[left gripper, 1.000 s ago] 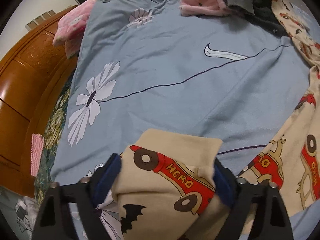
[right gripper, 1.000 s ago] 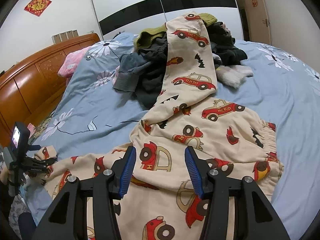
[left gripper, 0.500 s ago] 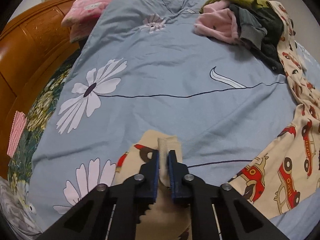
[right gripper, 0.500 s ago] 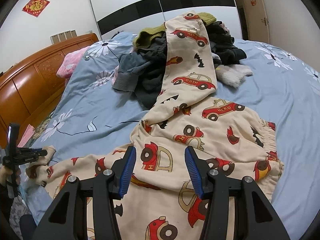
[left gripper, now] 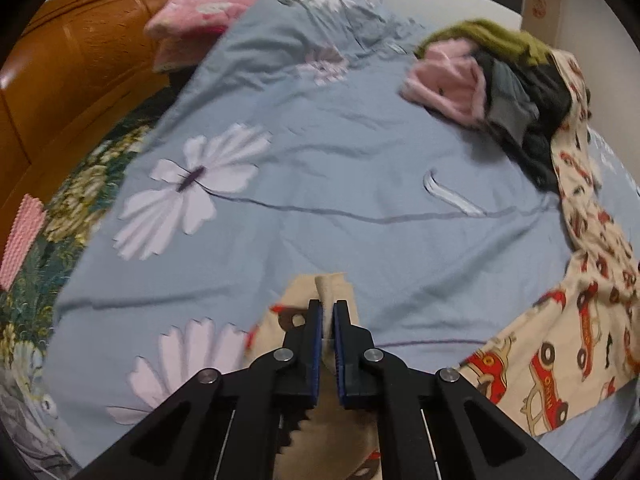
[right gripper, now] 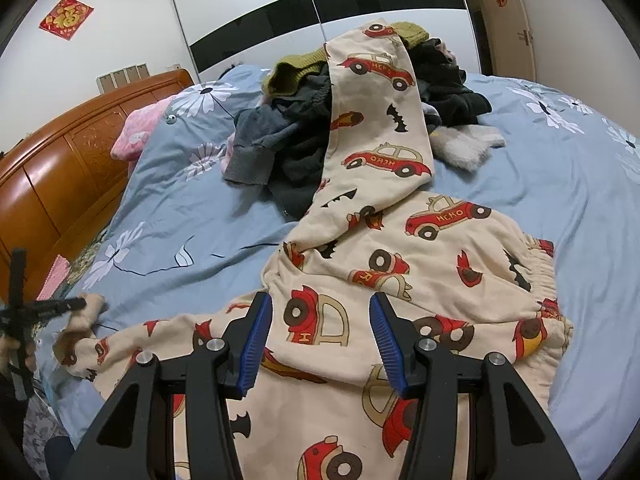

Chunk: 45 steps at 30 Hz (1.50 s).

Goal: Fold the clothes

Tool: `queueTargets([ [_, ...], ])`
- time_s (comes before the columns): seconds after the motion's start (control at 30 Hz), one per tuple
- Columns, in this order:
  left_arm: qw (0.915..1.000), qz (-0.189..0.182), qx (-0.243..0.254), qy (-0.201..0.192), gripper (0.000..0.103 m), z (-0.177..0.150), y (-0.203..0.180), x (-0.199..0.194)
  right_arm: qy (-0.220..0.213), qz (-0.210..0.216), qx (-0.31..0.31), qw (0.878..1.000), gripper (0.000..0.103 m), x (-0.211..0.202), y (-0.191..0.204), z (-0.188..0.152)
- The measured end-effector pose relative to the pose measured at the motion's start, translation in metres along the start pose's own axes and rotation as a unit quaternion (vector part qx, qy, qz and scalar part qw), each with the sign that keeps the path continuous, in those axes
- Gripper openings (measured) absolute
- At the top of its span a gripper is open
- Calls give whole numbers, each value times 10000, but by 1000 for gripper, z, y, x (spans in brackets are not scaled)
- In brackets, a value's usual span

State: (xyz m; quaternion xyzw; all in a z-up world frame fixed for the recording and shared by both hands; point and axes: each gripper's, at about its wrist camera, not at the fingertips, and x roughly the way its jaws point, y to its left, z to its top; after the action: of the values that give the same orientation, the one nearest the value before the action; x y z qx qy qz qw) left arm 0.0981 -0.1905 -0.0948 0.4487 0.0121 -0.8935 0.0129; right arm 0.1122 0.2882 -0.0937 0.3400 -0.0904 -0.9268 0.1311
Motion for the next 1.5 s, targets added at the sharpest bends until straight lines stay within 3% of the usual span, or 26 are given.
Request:
queueTargets([
  [0.2, 9980, 433, -365, -278, 6, 12, 53, -35, -32, -46, 15, 10000, 52, -2, 4, 3],
  [0.5, 9924, 881, -863, -41, 6, -25, 119, -37, -54, -112, -16, 9999, 52, -2, 11, 7],
  [0.7, 9923, 919, -827, -17, 6, -30, 125, -35, -11, -237, -76, 9997, 52, -2, 9, 10],
  [0.87, 9875, 1438, -621, 192, 12, -42, 124, -28, 80, -306, 63, 9995, 52, 3, -7, 17],
  [0.93, 9831, 1737, -553, 162, 27, -46, 124, -33, 136, -354, 132, 9992, 52, 6, -18, 25],
  [1.0, 9778, 2035, -484, 132, 72, -50, 123, -38, 184, -447, 157, 9987, 52, 8, -29, 34],
  [1.03, 9748, 2183, -450, 117, 78, -51, 123, -40, 204, -481, 177, 9985, 52, 9, -35, 40],
  [1.1, 9694, 2422, -392, 24, 80, -53, 122, -48, 210, -475, 277, 9983, 52, 14, -45, 55],
  [1.2, 9710, 2291, -454, -520, 88, -36, 107, -73, 242, -418, 434, 9979, 52, 30, -51, 84],
  [1.3, 9745, 1888, -534, -1088, 97, -17, 87, -89, 152, -344, 580, 9976, 52, 54, -50, 124],
  [1.4, 9768, 1401, -571, -1514, 99, -1, 62, -92, -45, -257, 887, 9957, 52, 80, -47, 167],
  [1.5, 9788, 976, -589, -1699, 99, 14, 43, -84, -360, -631, 850, 9937, 52, 109, -32, 215],
])
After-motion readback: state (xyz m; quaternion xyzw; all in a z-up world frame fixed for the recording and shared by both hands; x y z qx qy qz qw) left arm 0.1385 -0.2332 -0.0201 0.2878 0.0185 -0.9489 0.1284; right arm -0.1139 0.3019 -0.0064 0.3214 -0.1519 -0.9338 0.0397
